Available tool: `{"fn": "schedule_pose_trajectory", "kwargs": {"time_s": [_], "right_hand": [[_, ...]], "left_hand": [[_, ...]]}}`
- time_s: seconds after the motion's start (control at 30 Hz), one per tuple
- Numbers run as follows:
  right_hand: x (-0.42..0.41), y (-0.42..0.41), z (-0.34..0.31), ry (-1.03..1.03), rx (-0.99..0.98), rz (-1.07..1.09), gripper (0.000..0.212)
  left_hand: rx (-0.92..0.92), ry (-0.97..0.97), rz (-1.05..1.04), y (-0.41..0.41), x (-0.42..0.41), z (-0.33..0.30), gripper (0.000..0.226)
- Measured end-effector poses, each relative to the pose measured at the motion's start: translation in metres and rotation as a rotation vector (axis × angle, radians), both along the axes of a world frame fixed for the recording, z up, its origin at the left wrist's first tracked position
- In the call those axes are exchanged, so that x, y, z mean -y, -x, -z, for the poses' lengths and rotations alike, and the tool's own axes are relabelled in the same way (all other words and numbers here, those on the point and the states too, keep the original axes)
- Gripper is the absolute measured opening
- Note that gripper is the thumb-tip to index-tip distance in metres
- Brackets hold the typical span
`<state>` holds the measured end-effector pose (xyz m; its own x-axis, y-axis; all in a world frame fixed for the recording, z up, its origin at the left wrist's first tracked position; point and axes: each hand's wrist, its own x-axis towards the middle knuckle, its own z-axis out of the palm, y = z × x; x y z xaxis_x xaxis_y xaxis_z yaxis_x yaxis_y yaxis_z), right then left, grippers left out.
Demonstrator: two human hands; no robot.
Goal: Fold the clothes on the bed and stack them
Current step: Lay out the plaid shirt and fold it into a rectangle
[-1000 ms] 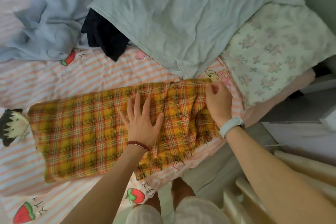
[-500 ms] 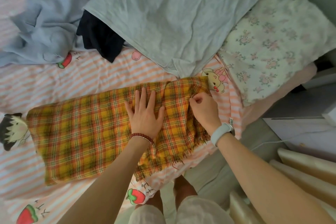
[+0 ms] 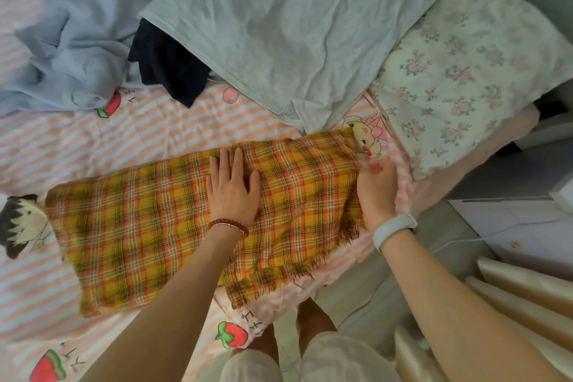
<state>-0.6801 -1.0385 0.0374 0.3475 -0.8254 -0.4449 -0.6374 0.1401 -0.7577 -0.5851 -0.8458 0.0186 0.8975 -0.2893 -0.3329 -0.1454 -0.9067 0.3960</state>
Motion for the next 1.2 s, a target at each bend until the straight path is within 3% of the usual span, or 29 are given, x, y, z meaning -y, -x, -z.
{"fn": "schedule_pose_trajectory", "kwargs": {"time_s": [0.13, 0.23, 0.33, 0.5, 0.57, 0.63, 0.77, 0.93, 1.1, 1.2], "right_hand": [[0.017, -0.033, -0.009, 0.42, -0.147, -0.351, 0.032], [0.032, -0.064, -0.007, 0.387, -0.35, -0.619, 0.041], [0.037, -0.077, 0.001, 0.33, -0.502, -0.804, 0.027], [0.04, -0.072, 0.01, 0.446, -0.355, -0.884, 0.025], [0.046, -0.072, 0.009, 0.394, -0.381, -0.972, 0.035], [0.049, -0.075, 0.011, 0.399, -0.429, -1.042, 0.03], [0.057, -0.076, 0.011, 0.403, -0.267, -0.983, 0.014], [0.075, -0.074, 0.011, 0.49, -0.264, -0.909, 0.024], [0.085, -0.055, 0.007, 0.458, -0.225, -0.478, 0.026], [0.064, -0.023, 0.001, 0.379, -0.125, -0.448, 0.024]], "left_hand": [[0.051, -0.097, 0.078, -0.007, 0.001, -0.003, 0.057], [0.048, -0.117, 0.097, -0.011, 0.001, -0.003, 0.057], [0.026, -0.101, 0.067, -0.011, 0.002, 0.0, 0.058], [0.028, -0.066, 0.023, -0.009, 0.002, 0.006, 0.061], [0.041, -0.057, 0.02, -0.008, 0.002, 0.008, 0.062], [0.05, -0.066, 0.023, -0.007, 0.002, 0.009, 0.062], [0.054, -0.066, 0.013, -0.006, 0.002, 0.012, 0.061], [0.026, -0.018, 0.003, -0.001, 0.002, 0.015, 0.065], [-0.036, 0.049, -0.058, -0.008, -0.003, 0.016, 0.072], [0.005, 0.083, -0.023, -0.001, -0.003, 0.012, 0.072]]}}
